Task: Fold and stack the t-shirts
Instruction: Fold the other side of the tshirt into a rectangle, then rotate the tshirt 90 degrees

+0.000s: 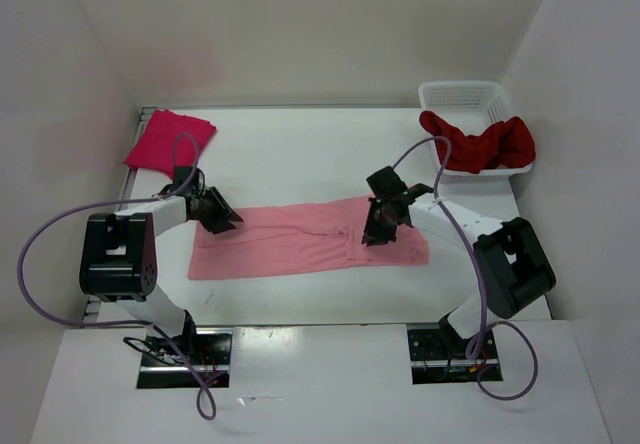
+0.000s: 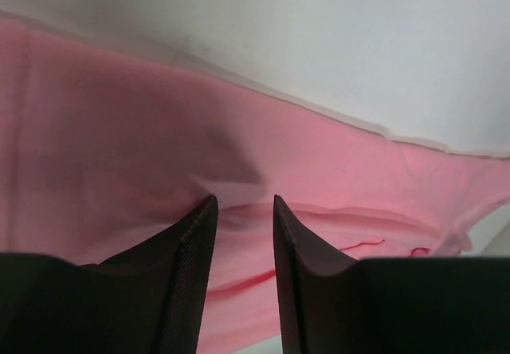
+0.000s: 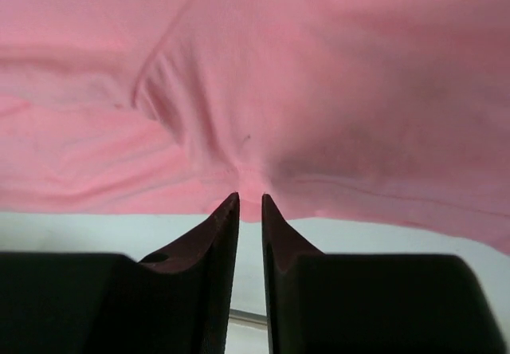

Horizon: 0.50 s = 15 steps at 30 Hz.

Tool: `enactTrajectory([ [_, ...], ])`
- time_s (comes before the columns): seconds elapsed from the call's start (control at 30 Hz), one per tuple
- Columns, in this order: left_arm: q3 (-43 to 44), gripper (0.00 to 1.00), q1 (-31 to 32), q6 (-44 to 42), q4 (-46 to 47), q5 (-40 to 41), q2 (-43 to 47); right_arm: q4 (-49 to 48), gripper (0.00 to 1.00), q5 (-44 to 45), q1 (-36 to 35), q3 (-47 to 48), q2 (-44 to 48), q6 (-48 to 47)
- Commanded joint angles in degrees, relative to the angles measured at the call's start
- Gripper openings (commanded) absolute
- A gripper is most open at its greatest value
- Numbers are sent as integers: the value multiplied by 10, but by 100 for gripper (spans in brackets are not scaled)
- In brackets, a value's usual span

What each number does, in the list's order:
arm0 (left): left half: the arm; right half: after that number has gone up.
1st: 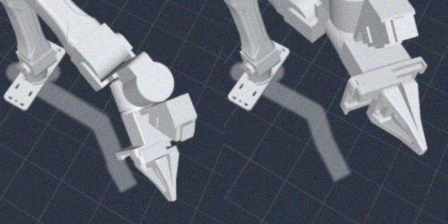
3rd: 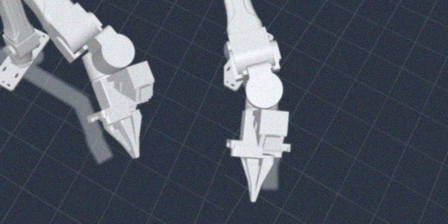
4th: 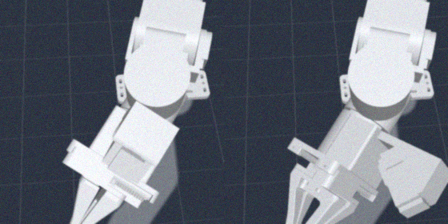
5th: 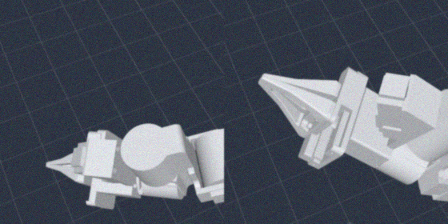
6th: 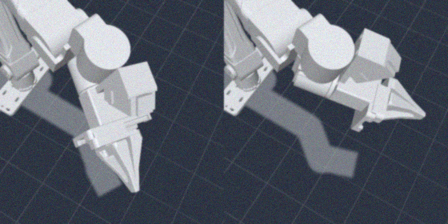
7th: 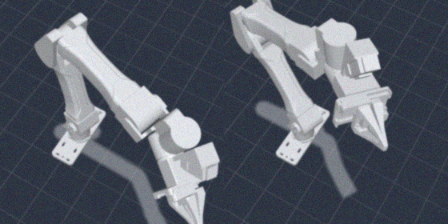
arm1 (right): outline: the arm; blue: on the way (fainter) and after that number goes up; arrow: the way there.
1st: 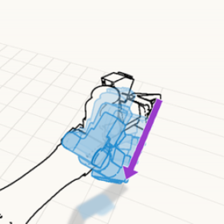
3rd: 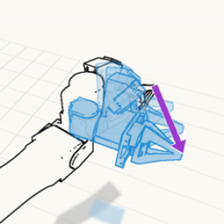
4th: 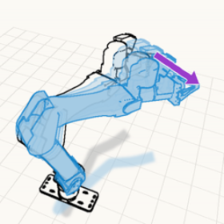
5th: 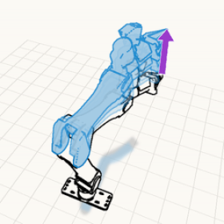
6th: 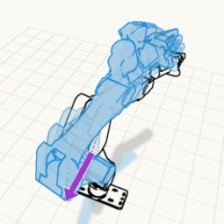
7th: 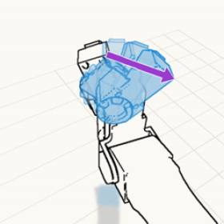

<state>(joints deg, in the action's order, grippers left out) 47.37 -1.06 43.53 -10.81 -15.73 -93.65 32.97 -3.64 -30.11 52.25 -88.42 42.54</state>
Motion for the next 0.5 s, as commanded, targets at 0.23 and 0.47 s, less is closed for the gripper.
enactTrajectory([
  [0.23,30,42,-49,-13,-25,-27,72,-62,0,53,88,89,-118,-45],
  [0.47,68,34,-3,-30,-44,-26,116,-77,0,33,88,205,-251,-45],
])
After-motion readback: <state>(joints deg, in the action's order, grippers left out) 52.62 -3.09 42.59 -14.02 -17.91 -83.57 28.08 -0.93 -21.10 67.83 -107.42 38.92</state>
